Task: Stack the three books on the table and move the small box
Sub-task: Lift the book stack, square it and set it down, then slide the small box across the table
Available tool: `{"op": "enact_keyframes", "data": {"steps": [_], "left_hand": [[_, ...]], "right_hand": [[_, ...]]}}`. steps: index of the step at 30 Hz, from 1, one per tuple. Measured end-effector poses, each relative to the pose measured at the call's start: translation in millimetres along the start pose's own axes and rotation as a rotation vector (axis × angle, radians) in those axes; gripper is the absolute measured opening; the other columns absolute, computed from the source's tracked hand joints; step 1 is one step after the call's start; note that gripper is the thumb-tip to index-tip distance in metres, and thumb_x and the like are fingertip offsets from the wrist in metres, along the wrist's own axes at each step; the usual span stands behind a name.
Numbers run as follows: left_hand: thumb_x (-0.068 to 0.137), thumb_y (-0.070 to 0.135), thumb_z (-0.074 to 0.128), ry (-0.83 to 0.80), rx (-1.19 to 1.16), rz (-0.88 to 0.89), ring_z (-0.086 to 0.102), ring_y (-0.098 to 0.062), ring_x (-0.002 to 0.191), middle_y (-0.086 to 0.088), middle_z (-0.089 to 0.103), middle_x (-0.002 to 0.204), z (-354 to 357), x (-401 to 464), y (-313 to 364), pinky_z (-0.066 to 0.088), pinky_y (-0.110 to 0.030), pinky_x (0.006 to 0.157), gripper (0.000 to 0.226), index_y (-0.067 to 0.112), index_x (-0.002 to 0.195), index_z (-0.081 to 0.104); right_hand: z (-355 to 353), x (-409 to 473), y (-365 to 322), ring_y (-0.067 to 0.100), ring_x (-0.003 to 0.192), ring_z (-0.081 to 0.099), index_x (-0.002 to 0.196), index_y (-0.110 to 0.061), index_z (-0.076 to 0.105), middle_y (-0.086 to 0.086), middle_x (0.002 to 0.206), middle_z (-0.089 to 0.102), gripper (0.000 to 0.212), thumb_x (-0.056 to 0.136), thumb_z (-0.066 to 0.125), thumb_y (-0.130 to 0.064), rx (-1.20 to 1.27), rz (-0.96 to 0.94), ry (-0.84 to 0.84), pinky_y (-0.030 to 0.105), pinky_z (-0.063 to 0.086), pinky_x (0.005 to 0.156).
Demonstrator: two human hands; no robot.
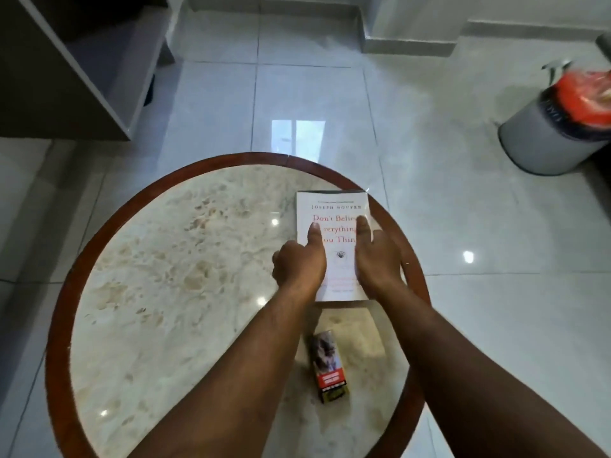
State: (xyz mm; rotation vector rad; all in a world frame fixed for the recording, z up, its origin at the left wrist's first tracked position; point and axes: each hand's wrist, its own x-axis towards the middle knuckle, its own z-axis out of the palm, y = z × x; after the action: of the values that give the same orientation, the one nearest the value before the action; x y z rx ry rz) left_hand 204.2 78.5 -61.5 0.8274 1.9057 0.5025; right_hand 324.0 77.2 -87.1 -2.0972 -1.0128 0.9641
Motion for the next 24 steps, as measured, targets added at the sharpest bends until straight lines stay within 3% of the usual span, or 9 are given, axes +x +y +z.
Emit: {"op": "enact_keyframes", "data": {"steps": [2, 4, 6, 8, 12, 15, 17, 20, 24], "left_hand": [[0.092, 0.063, 0.038, 0.05, 0.039, -0.014, 0.059, -0.034, 0.108, -0.015, 0.061, 0.122, 11.7, 1.3, 0.7, 0.05, -0.044, 0.093, 0.064, 0.008, 0.116, 0.062], [0.096, 0.055, 0.038, 0.104, 0.101, -0.019, 0.051, -0.036, 0.114, -0.016, 0.053, 0.129, 9.8, 1.6, -1.0, 0.044, -0.039, 0.087, 0.059, 0.007, 0.12, 0.06], [0.098, 0.047, 0.038, 0.126, 0.143, -0.004, 0.047, -0.036, 0.116, -0.015, 0.048, 0.131, 8.0, 1.8, -2.7, 0.04, -0.04, 0.082, 0.051, 0.007, 0.122, 0.059], [0.099, 0.04, 0.039, 0.14, 0.15, 0.018, 0.046, -0.035, 0.115, -0.014, 0.047, 0.132, 4.6, 3.0, -4.1, 0.045, -0.043, 0.088, 0.044, 0.008, 0.122, 0.059], [0.098, 0.044, 0.041, 0.115, 0.156, 0.074, 0.046, -0.033, 0.115, -0.012, 0.046, 0.131, 3.6, -32.2, -15.3, 0.044, -0.041, 0.086, 0.043, 0.01, 0.119, 0.058], [0.091, 0.06, 0.045, 0.11, 0.221, 0.144, 0.05, -0.032, 0.113, -0.014, 0.049, 0.129, 0.9, -69.1, -40.3, 0.048, -0.043, 0.09, 0.056, 0.011, 0.116, 0.054], [0.08, 0.07, 0.053, 0.115, 0.158, 0.155, 0.049, -0.033, 0.117, -0.014, 0.049, 0.13, -9.9, -69.1, -53.8, 0.048, -0.049, 0.096, 0.076, 0.01, 0.126, 0.048], [0.066, 0.073, 0.067, -0.002, 0.072, 0.211, 0.045, -0.029, 0.126, -0.012, 0.043, 0.139, -30.4, -72.0, -93.9, 0.042, -0.042, 0.102, 0.105, 0.019, 0.147, 0.03], [0.049, 0.083, 0.068, -0.079, 0.592, 0.539, 0.033, -0.03, 0.13, -0.009, 0.038, 0.143, -39.0, -76.0, -129.0, 0.033, -0.043, 0.106, 0.12, 0.028, 0.147, 0.026]], "right_hand": [[-6.1, 7.3, 4.0, 0.026, 0.09, 0.071, 0.114, -0.008, 0.066, 0.014, 0.125, 0.066, 0.063, 0.099, 0.034, -0.059, -0.04, 0.021, 0.011, 0.022, 0.044, 0.059], [-2.9, 6.4, 2.7, 0.026, 0.097, 0.07, 0.117, -0.006, 0.066, 0.014, 0.131, 0.063, 0.063, 0.1, 0.033, -0.058, -0.122, 0.004, 0.025, 0.02, 0.042, 0.06], [-0.1, 5.5, -0.7, 0.028, 0.1, 0.069, 0.117, -0.005, 0.065, 0.014, 0.13, 0.062, 0.059, 0.101, 0.035, -0.054, -0.133, -0.013, 0.036, 0.022, 0.043, 0.063], [4.4, 4.3, -4.4, 0.027, 0.097, 0.069, 0.114, -0.008, 0.064, 0.013, 0.127, 0.062, 0.05, 0.102, 0.039, -0.049, -0.138, -0.014, 0.031, 0.025, 0.047, 0.066], [-23.8, -29.3, -3.7, 0.025, 0.093, 0.068, 0.104, -0.011, 0.067, 0.01, 0.119, 0.066, 0.048, 0.101, 0.04, -0.051, -0.238, -0.006, 0.101, 0.032, 0.055, 0.076], [-61.9, -60.1, 19.2, 0.017, 0.077, 0.069, 0.089, -0.018, 0.065, 0.005, 0.095, 0.069, 0.044, 0.102, 0.038, -0.05, -0.128, -0.095, 0.146, 0.028, 0.053, 0.063], [-70.7, -66.5, 35.6, 0.018, 0.081, 0.066, 0.088, -0.019, 0.059, 0.004, 0.089, 0.064, 0.038, 0.105, 0.035, -0.044, -0.125, -0.158, 0.239, 0.034, 0.055, 0.065], [-67.3, -91.8, 72.0, 0.021, 0.099, 0.059, 0.113, -0.014, 0.057, 0.006, 0.11, 0.062, 0.035, 0.105, 0.033, -0.038, -0.201, -0.275, 0.225, 0.039, 0.053, 0.083], [-46.0, -128.4, 126.0, 0.046, 0.133, 0.049, 0.13, 0.002, 0.058, 0.029, 0.139, 0.054, 0.043, 0.098, 0.05, -0.025, -0.58, -0.446, -0.026, 0.059, 0.041, 0.111]]}}
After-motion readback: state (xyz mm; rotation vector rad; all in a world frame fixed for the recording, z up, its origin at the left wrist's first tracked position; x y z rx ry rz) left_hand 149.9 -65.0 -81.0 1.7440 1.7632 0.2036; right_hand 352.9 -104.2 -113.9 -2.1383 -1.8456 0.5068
